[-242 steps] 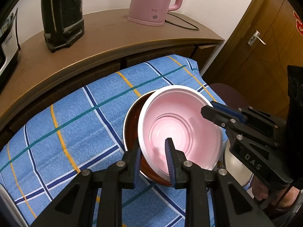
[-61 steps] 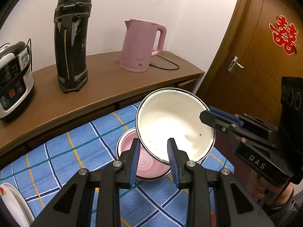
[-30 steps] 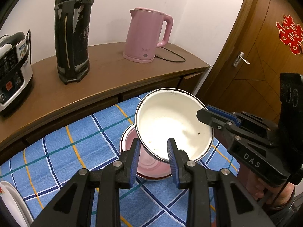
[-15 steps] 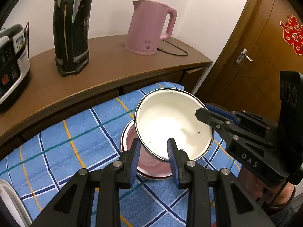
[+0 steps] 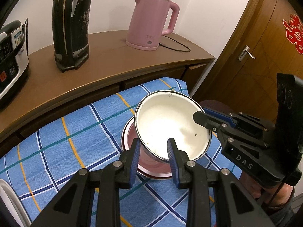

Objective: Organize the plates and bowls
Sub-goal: 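Lower the white enamel bowl into the pink bowl with the left tool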

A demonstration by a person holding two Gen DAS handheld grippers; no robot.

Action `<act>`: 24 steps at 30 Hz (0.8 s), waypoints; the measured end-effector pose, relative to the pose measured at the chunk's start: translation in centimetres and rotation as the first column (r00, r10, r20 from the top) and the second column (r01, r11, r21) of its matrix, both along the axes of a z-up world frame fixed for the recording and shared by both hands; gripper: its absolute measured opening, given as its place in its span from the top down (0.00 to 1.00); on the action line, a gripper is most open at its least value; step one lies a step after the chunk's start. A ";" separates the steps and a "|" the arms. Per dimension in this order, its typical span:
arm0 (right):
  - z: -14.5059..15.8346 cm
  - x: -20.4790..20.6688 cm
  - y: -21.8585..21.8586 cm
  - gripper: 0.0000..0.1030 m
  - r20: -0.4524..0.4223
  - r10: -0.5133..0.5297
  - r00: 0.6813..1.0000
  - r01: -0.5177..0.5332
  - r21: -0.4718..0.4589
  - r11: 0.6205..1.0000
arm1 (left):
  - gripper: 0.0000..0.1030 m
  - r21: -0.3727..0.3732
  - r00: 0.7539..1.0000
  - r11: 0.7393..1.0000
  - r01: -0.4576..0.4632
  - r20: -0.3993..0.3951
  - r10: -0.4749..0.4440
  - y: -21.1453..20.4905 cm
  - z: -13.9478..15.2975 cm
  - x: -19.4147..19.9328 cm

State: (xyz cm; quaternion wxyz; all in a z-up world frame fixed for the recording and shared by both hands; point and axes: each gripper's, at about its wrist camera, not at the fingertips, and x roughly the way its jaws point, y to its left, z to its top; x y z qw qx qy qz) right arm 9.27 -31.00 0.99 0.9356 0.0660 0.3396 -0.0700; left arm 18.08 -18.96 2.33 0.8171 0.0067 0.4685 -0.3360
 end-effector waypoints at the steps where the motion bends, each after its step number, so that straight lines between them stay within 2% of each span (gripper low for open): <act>1: -0.1 0.0 0.0 0.86 -0.002 -0.001 1.000 0.001 0.001 1.000 | 0.69 0.001 1.000 1.000 0.000 -0.001 0.000 0.0 0.0 0.0; 24: -1.2 0.5 -0.1 0.85 -0.026 -0.003 1.000 0.003 0.009 1.000 | 0.69 0.035 1.000 0.999 0.003 -0.020 -0.003 -0.4 -0.8 0.4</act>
